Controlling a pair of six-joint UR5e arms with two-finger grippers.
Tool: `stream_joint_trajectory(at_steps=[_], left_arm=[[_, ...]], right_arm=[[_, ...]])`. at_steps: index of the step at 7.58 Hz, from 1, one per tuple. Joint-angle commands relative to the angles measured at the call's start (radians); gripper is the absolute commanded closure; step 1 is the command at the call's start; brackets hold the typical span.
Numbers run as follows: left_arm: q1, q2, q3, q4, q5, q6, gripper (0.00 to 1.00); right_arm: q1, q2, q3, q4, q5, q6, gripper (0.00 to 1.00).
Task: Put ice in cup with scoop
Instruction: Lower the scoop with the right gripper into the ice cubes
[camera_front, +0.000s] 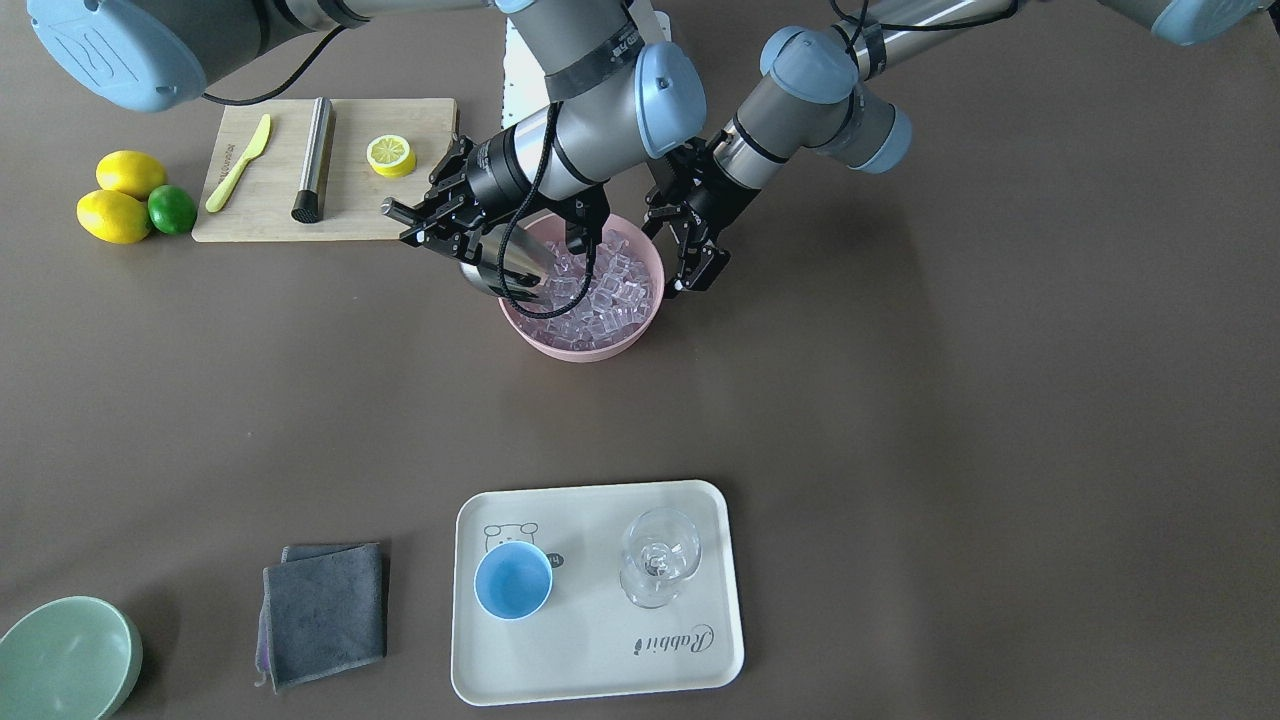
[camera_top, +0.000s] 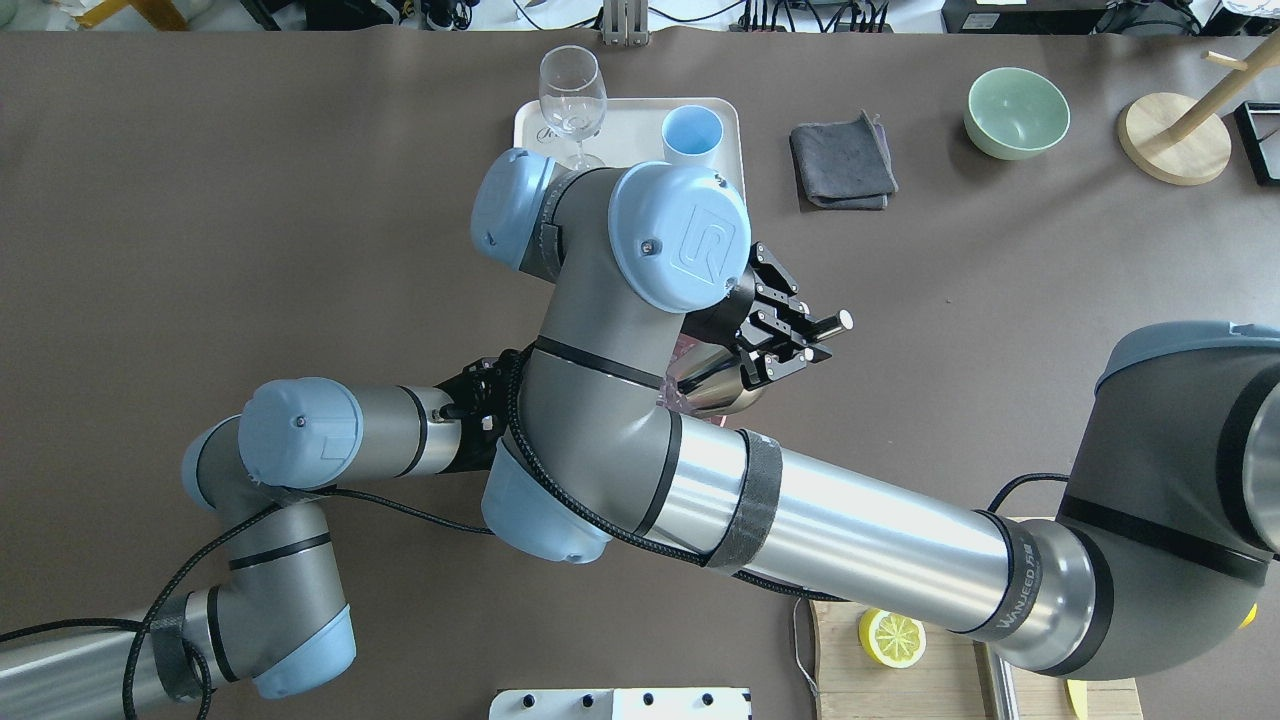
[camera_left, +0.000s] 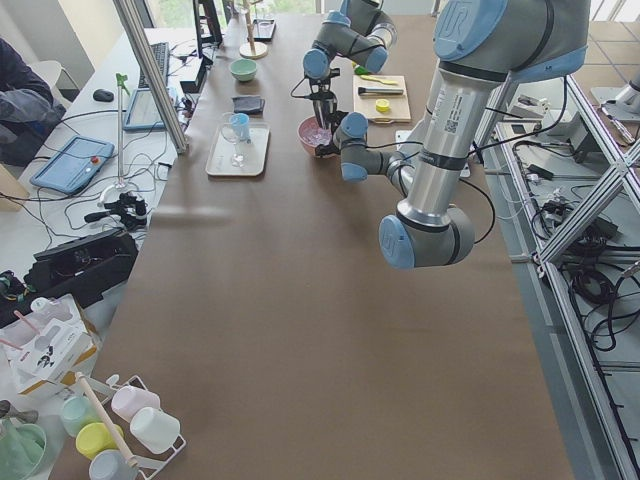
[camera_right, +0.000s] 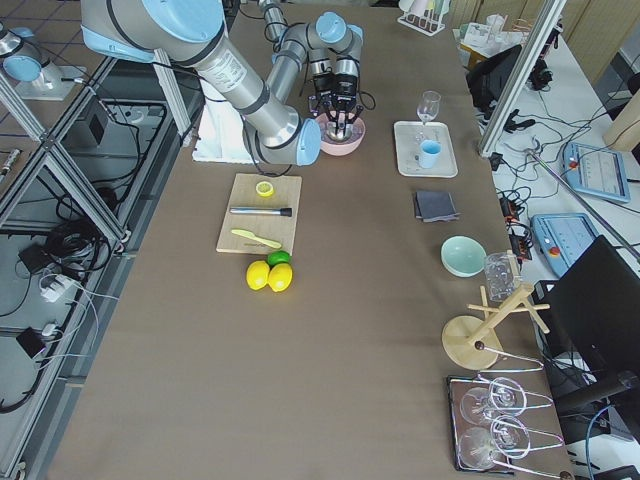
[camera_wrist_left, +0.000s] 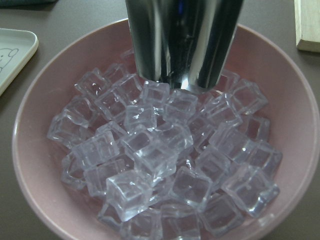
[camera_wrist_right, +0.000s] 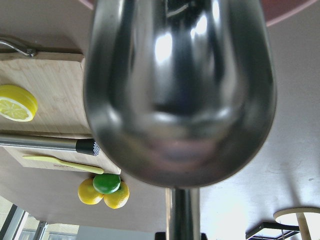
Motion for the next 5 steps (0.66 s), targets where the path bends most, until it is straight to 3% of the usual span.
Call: stream_joint_trajectory(at_steps=[1,5], left_arm=[[0.000,0.000,-0.001,0.000,0.000,0.000,0.02],[0.000,0.000,-0.001,0.000,0.000,0.000,0.02]], right_arm=[[0.000,0.004,-0.027,0.046,0.030,0.054,1.00],[0.000,-0.030,-0.025,0.146,0.064,0.086,1.00]])
